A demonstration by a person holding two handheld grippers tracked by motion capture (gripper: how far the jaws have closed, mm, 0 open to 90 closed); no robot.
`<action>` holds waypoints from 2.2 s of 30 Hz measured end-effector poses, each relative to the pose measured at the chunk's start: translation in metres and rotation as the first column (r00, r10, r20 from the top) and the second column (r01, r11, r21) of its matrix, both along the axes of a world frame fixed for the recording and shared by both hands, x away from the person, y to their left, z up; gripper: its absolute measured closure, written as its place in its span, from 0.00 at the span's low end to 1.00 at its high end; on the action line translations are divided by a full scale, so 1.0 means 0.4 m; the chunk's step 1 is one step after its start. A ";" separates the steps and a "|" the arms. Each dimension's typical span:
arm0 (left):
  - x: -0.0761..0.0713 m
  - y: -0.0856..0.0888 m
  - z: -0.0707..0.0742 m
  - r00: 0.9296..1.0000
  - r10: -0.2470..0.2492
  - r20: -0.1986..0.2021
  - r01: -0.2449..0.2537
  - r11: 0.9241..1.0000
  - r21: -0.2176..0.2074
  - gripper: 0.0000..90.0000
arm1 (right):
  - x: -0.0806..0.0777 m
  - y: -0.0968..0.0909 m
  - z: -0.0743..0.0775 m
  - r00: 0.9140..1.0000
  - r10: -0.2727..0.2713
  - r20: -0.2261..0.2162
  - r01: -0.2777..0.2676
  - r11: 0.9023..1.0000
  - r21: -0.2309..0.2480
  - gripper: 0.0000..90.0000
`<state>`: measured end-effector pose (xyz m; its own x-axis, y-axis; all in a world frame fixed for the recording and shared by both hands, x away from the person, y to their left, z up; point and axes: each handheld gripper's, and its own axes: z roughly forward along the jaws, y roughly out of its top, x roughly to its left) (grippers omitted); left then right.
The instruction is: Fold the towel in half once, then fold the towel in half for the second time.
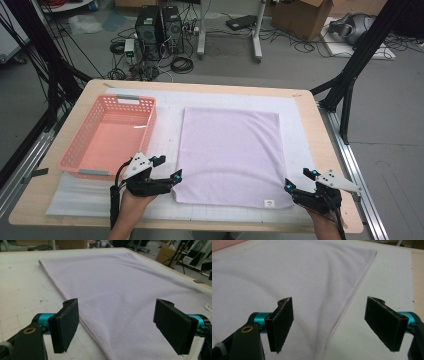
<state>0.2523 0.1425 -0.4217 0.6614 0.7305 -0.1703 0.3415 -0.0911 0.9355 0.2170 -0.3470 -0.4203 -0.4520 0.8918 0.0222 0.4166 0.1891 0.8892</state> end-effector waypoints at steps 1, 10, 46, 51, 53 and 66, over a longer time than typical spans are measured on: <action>-0.001 -0.001 0.001 1.000 0.002 -0.001 -0.002 1.000 -0.004 0.24 | 0.000 0.001 0.000 1.000 -0.002 -0.006 0.002 1.000 0.003 0.23; 0.011 -0.014 -0.007 1.000 -0.012 -0.019 0.012 1.000 0.009 0.25 | 0.014 -0.003 -0.004 1.000 0.008 -0.024 -0.008 1.000 0.004 0.23; 0.436 -0.113 0.025 0.972 0.135 -0.190 -0.115 0.987 0.112 0.24 | 0.398 -0.020 0.031 0.985 0.016 -0.174 -0.011 1.000 0.030 0.21; 0.485 -0.114 0.007 0.958 0.187 -0.217 -0.163 0.979 0.125 0.27 | 0.456 -0.027 -0.022 0.973 -0.024 -0.232 0.032 0.999 0.032 0.24; 0.500 -0.114 -0.014 0.944 0.209 -0.255 -0.174 0.973 0.154 0.28 | 0.471 -0.030 -0.039 0.966 -0.042 -0.256 0.051 0.998 0.030 0.24; 0.542 -0.129 -0.057 0.942 0.235 -0.238 -0.164 0.944 0.285 0.32 | 0.535 0.001 -0.051 0.954 -0.082 -0.288 0.072 0.996 -0.048 0.33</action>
